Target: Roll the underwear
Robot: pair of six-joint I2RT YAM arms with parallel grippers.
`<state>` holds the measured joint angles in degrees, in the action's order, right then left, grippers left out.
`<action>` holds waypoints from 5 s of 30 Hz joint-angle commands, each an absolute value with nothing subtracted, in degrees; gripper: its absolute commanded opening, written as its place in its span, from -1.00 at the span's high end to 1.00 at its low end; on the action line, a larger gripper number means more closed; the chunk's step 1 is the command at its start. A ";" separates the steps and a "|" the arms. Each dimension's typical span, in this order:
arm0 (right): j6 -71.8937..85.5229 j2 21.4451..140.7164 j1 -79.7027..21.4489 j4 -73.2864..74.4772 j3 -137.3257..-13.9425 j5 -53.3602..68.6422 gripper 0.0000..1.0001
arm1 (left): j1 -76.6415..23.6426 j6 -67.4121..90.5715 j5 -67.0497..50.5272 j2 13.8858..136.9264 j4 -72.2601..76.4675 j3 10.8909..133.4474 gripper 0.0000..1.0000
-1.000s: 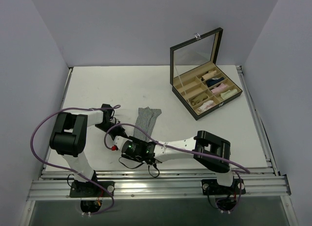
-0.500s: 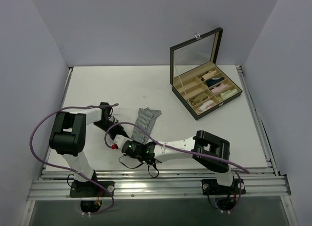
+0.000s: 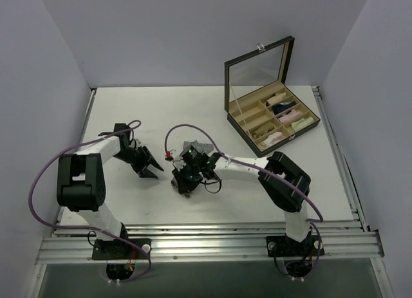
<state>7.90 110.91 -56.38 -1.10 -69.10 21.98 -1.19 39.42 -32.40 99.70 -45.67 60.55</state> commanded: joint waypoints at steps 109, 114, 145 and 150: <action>29.79 132.28 -36.39 -1.75 -87.98 58.89 1.00 | -11.51 52.82 -32.18 103.71 -5.80 51.07 -0.17; 32.08 132.10 -36.21 -4.30 -87.28 59.15 1.00 | -11.95 55.19 -28.66 104.41 -6.86 49.40 -0.05; 9.05 102.66 -52.03 1.94 -73.13 5.45 0.08 | -14.41 46.49 -20.04 109.08 -42.97 63.90 0.75; 5.20 101.43 -57.46 -2.81 -69.44 0.19 0.04 | -14.59 46.85 -21.18 108.81 -45.69 61.96 0.76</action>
<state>9.02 104.31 -55.16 1.39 -70.63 7.09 -14.22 48.77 -25.82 108.31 -39.00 63.96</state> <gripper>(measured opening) 0.477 0.291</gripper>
